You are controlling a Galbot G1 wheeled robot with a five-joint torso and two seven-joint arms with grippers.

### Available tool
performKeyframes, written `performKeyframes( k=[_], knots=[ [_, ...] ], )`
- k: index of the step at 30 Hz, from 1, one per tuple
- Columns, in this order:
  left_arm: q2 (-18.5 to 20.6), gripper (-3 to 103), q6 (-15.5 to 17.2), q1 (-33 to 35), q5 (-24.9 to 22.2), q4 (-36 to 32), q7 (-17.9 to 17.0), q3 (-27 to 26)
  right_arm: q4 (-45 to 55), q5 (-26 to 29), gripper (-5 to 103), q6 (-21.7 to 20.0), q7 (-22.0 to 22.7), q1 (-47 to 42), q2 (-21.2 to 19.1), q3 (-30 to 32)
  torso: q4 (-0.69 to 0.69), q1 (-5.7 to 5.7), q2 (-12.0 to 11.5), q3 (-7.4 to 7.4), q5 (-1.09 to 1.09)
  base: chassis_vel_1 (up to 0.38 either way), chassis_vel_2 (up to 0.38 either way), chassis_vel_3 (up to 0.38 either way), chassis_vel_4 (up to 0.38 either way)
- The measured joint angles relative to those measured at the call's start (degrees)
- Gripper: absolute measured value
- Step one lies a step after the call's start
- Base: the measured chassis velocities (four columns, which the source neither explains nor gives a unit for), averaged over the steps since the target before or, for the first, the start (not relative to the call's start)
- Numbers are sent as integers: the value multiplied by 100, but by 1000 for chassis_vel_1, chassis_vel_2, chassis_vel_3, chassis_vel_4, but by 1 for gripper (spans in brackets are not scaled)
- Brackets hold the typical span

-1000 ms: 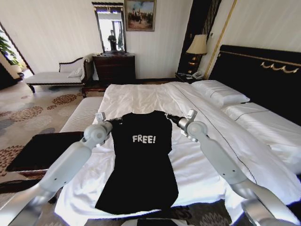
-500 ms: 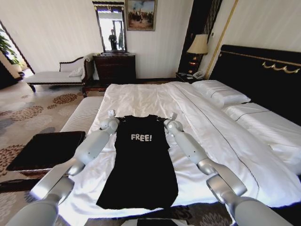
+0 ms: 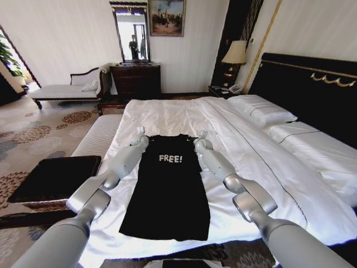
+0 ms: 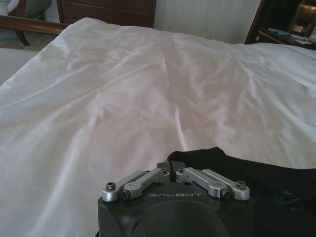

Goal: Fold the clothes on the bed and place them into the basket.

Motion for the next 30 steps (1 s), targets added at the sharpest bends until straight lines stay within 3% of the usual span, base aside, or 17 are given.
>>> performKeyframes(
  k=[13, 14, 16, 17, 20, 22, 28, 30],
  knots=[
    [-354, 0, -211, 148, 453, 578, 105, -324, -615, -781, 1, 247, -107, 26, 417, 364, 1, 0, 0, 0, -2, 0, 0, 0, 0],
    [-385, 6, -166, 151, 467, 605, 124, -357, -612, -843, -2, 247, -172, -21, 406, 359, 1, 0, 0, 0, -1, 0, 0, 0, 0],
    [-405, 11, -17, 168, 490, 611, 208, -389, -572, -893, 9, 247, -222, -101, 391, 358, -2, 0, 0, 0, -1, 0, 0, 0, 0],
    [-405, 11, -17, 168, 490, 611, 208, -389, -572, -893, 9, 247, -222, -101, 391, 358, -2, 0, 0, 0, -1, 0, 0, 0, 0],
    [-397, 26, -13, 239, 586, 557, 296, -421, -426, -879, 24, 240, -230, -220, 336, 344, 0, 0, 0, 0, -1, 0, 0, 0, 0],
    [-377, 26, -18, 256, 586, 510, 309, -429, -380, -855, 24, 230, -229, -244, 314, 333, 0, 0, 0, 0, -1, 0, 0, 0, 0],
    [146, 54, -4, 474, 332, -211, 269, -359, 317, -412, 51, 21, 15, -460, 119, 170, 3, 0, 0, 0, -1, 0, 0, 0, 0],
    [210, 59, 1, 528, 291, -329, 235, -382, 485, -313, 51, -13, 77, -513, 64, 126, 3, 0, 0, 0, 0, 0, 0, 0, 0]
  ],
)
